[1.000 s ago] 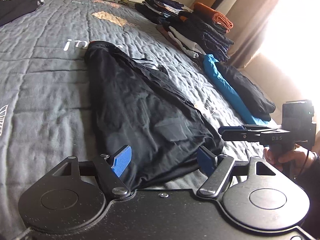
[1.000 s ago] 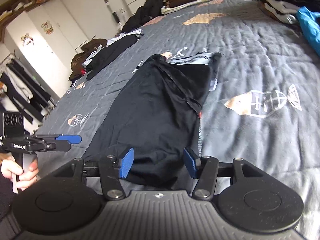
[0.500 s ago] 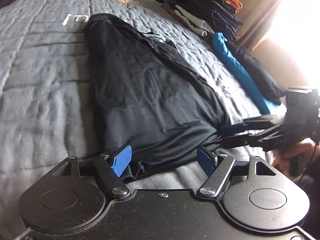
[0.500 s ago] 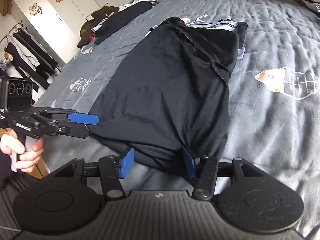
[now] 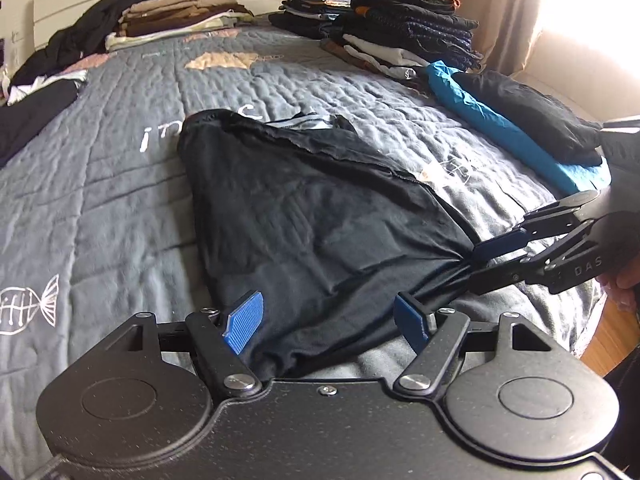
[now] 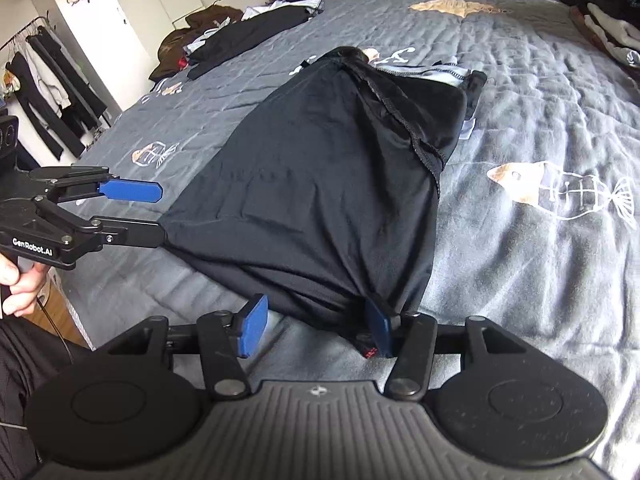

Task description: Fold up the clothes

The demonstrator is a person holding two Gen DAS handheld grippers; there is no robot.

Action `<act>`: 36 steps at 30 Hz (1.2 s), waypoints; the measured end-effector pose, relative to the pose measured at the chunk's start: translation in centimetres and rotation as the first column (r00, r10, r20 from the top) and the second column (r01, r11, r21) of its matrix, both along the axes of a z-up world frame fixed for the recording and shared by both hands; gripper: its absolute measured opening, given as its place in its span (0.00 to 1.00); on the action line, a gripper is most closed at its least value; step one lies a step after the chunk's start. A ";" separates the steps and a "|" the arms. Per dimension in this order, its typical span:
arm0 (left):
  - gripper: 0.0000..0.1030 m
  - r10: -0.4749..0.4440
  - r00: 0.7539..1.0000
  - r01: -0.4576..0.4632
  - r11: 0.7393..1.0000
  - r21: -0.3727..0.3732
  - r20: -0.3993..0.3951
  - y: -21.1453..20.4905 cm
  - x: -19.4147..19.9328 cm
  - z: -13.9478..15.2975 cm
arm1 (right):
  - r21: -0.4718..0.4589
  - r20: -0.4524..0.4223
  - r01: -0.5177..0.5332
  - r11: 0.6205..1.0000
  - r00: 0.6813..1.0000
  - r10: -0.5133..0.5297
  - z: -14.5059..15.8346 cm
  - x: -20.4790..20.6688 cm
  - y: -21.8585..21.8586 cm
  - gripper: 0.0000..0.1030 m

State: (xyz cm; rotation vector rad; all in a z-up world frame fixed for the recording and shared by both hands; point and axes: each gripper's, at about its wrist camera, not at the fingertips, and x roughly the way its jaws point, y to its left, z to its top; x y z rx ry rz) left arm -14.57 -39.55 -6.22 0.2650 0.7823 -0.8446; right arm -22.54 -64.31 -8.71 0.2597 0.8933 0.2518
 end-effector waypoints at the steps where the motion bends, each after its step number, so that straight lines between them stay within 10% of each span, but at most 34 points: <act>1: 0.69 0.002 1.000 -0.002 1.000 0.002 0.002 -0.1 -0.1 0.1 | 0.004 0.010 0.010 1.000 1.000 -0.010 0.3 -0.1 0.0 0.52; 28: 0.73 0.123 0.992 -0.120 0.990 -0.067 0.028 -1.4 4.9 1.2 | 0.001 0.213 0.288 0.958 0.936 -0.282 3.2 -1.2 -2.7 0.55; 36: 0.73 0.104 0.995 -0.103 0.992 -0.066 0.010 -1.8 4.2 0.5 | -0.109 0.283 0.237 0.965 0.938 -0.199 6.0 5.9 -5.1 0.55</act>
